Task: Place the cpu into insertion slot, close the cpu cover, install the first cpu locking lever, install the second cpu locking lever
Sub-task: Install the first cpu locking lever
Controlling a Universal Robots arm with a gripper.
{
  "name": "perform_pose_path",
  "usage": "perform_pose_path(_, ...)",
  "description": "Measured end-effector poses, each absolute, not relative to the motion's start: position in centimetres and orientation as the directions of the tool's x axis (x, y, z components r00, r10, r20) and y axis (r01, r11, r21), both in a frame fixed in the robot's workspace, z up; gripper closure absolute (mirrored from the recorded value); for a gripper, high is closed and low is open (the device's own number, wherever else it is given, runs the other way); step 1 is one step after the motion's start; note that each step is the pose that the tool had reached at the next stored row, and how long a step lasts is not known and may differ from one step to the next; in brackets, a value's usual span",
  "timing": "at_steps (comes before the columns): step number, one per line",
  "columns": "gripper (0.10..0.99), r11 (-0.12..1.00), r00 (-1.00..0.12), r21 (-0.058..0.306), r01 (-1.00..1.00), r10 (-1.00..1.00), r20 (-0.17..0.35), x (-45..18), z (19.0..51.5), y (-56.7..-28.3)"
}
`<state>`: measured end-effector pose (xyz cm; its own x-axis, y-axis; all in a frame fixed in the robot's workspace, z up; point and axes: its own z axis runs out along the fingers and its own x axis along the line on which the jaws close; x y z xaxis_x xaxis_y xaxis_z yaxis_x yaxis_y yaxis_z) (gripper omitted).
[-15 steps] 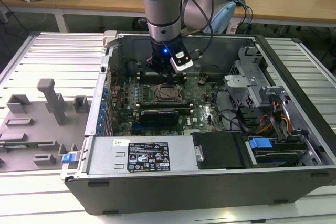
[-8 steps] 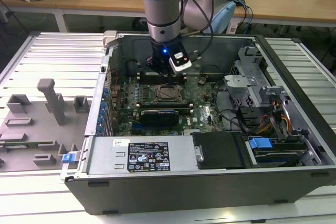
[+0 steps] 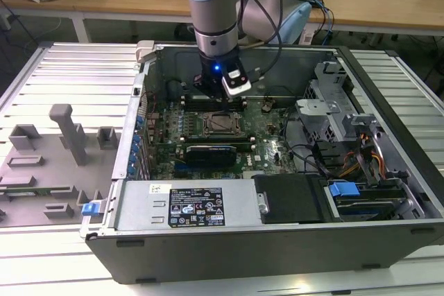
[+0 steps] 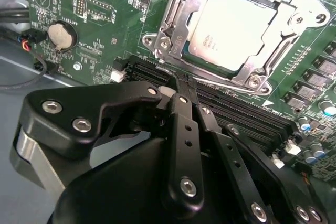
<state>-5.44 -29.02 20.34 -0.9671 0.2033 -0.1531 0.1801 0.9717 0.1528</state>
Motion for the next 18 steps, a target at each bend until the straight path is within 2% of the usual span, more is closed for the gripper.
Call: perform_pose_path(18,0.980,0.963,-0.955,0.141,0.231,0.252,-0.156,-5.44,19.86,-29.14)
